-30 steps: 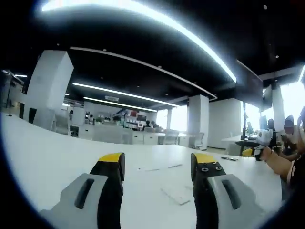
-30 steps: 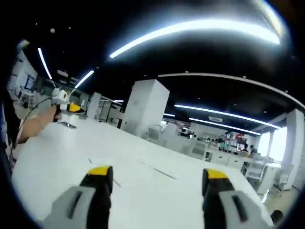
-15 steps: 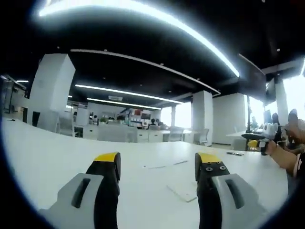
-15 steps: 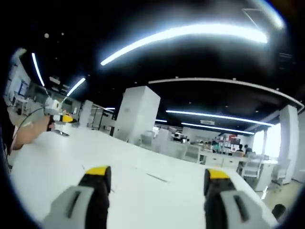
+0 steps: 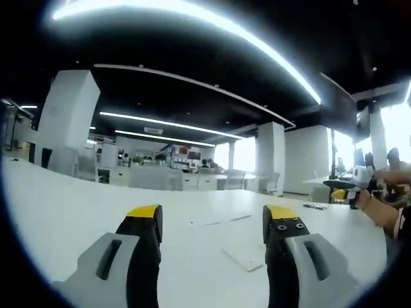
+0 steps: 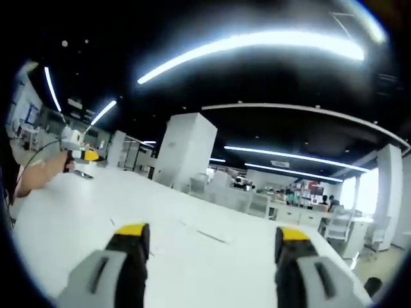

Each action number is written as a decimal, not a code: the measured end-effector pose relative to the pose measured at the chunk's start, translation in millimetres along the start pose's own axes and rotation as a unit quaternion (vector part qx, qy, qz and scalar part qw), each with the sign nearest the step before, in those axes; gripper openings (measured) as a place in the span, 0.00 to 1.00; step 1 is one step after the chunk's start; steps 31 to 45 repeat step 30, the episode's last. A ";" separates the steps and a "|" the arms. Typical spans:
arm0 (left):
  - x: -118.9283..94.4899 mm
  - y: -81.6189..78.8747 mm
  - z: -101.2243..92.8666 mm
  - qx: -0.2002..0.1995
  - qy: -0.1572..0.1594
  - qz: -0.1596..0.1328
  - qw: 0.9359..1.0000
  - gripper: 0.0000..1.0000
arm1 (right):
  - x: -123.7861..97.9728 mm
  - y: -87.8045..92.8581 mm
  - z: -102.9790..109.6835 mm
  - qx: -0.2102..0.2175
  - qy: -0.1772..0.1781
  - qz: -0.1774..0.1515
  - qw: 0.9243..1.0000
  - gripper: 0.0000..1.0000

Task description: Locate the socket holder cover, grip the socket holder cover, clip it into the socket holder slot.

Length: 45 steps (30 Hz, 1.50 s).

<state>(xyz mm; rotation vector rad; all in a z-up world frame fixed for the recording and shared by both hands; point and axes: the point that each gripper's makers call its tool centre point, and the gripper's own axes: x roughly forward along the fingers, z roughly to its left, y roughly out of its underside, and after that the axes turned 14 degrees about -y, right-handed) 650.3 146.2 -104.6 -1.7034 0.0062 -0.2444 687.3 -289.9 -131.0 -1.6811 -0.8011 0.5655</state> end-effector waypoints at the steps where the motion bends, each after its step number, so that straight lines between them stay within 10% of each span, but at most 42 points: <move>1: 0.5 -0.1 0.7 0.002 0.000 0.001 1.000 0.63 | 0.3 -0.1 0.7 0.000 -0.001 0.000 1.000 0.81; 45: -0.7 0.3 -2.2 -0.007 0.005 0.001 1.000 0.62 | 2.7 9.1 0.1 -0.002 0.000 0.021 1.000 0.80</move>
